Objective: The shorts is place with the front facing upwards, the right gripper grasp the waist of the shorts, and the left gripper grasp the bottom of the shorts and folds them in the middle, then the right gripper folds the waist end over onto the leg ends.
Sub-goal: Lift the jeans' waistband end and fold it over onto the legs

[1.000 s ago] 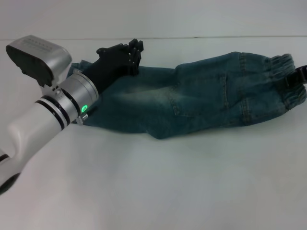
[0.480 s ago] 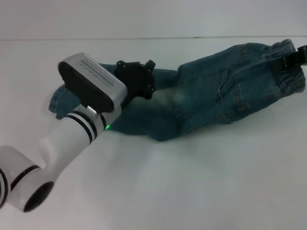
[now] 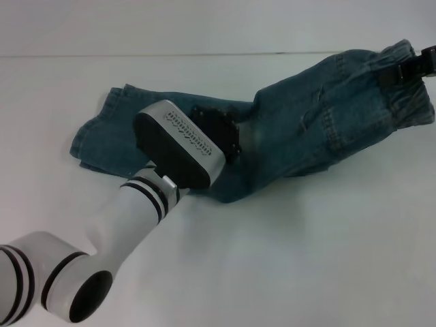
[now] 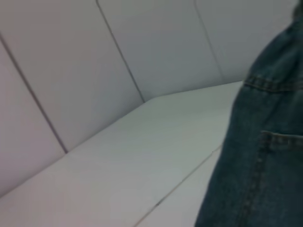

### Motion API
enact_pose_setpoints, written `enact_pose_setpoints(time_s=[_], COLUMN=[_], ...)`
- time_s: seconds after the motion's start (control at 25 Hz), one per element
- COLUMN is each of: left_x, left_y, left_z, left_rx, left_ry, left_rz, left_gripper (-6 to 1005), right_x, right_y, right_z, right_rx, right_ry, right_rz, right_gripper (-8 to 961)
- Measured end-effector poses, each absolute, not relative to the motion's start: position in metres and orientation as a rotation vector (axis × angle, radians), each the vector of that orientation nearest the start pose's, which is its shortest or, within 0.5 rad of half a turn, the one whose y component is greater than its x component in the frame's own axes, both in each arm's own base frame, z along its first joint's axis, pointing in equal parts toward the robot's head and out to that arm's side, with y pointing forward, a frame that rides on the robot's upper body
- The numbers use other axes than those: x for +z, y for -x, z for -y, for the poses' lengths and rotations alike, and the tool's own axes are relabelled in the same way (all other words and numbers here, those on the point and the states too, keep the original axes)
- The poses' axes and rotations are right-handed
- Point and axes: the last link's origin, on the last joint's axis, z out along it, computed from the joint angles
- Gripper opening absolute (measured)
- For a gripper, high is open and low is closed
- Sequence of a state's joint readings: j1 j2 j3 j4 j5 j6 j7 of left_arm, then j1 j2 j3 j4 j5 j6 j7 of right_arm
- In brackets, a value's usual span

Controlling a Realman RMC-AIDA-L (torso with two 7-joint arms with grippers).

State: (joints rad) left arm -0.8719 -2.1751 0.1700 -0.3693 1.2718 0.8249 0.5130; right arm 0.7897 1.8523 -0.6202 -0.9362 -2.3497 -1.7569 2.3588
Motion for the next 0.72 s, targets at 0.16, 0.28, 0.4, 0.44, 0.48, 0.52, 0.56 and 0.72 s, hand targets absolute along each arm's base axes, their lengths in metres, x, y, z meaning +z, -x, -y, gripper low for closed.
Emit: enact_pose_setpoints(time_s=[0.16, 0.28, 0.4, 0.44, 0.48, 0.52, 0.56, 0.72], left_x=[-0.165, -0.168, -0.169, -0.170, -0.171, -0.171, -0.171, -0.166], left_y=[0.185, 0.183, 0.184, 0.184, 0.184, 0.184, 0.184, 0.184], left_z=[-0.354, -0.350, -0.349, -0.348, -0.347, -0.347, -0.347, -0.355], left_rx=[-0.335, -0.342, -0.347, -0.344, -0.342, -0.338, -0.338, -0.348], left_ry=[2.211, 2.226, 2.226, 2.231, 2.234, 2.240, 2.239, 2.197], left_rz=[0.063, 0.062, 0.076, 0.079, 0.079, 0.078, 0.080, 0.117], left_gripper=[0, 0, 0, 0, 0, 0, 0, 0], right_x=[0.133, 0.134, 0.139, 0.140, 0.142, 0.143, 0.145, 0.146], right_y=[-0.206, -0.203, -0.200, -0.200, -0.199, -0.198, -0.197, -0.196], right_z=[-0.400, -0.399, -0.396, -0.396, -0.395, -0.394, -0.393, -0.390], right_rx=[0.289, 0.322, 0.353, 0.358, 0.363, 0.367, 0.369, 0.367], right_ry=[2.540, 2.555, 2.574, 2.577, 2.581, 2.585, 2.592, 2.608], right_rz=[-1.339, -1.337, -1.326, -1.321, -1.316, -1.313, -1.308, -1.304], right_gripper=[107, 108, 108, 108, 108, 108, 108, 108])
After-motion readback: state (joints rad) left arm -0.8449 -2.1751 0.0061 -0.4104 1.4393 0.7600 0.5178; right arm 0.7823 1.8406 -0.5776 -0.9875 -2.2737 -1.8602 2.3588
